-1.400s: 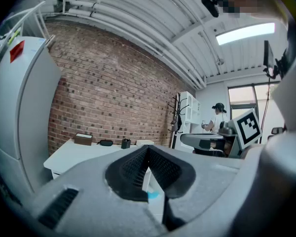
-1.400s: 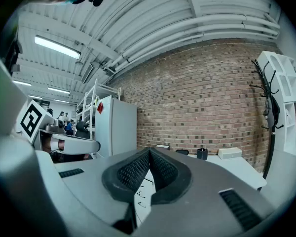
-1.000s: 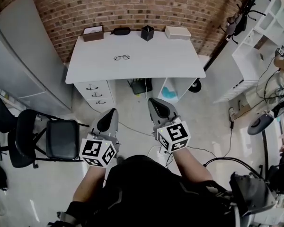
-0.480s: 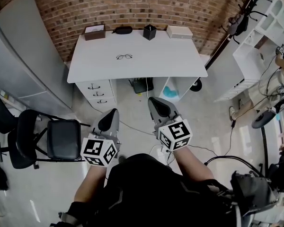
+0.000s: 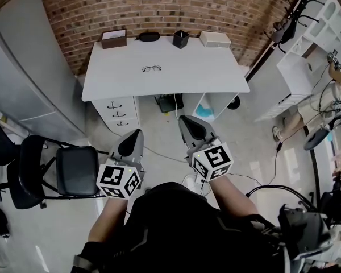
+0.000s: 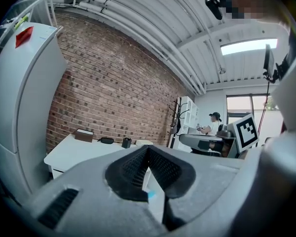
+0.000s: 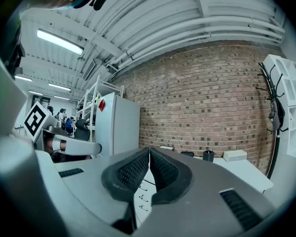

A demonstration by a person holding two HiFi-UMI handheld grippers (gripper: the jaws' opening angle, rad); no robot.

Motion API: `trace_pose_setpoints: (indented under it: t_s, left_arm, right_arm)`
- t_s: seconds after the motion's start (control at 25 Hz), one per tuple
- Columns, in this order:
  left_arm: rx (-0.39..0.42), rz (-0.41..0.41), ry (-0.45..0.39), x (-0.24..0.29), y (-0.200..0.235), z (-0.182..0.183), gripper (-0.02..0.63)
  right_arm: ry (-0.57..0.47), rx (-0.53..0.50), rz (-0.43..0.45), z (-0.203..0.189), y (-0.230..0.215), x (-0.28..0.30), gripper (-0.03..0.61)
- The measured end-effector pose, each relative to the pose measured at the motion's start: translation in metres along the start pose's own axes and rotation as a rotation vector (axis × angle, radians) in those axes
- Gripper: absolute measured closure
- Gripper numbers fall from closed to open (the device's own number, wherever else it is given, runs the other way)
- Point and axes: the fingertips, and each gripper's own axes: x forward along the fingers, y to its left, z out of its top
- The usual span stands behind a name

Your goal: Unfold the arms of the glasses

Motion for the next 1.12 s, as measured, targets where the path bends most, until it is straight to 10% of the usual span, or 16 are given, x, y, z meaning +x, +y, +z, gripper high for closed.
trace_pose_setpoints:
  t_s: [1.12]
  left_arm:
    - [0.009, -0.01, 0.003, 0.051, 0.069, 0.007, 0.607]
  right_arm:
    - [0.004, 0.029, -0.017, -0.009, -0.027, 0.087, 0.569]
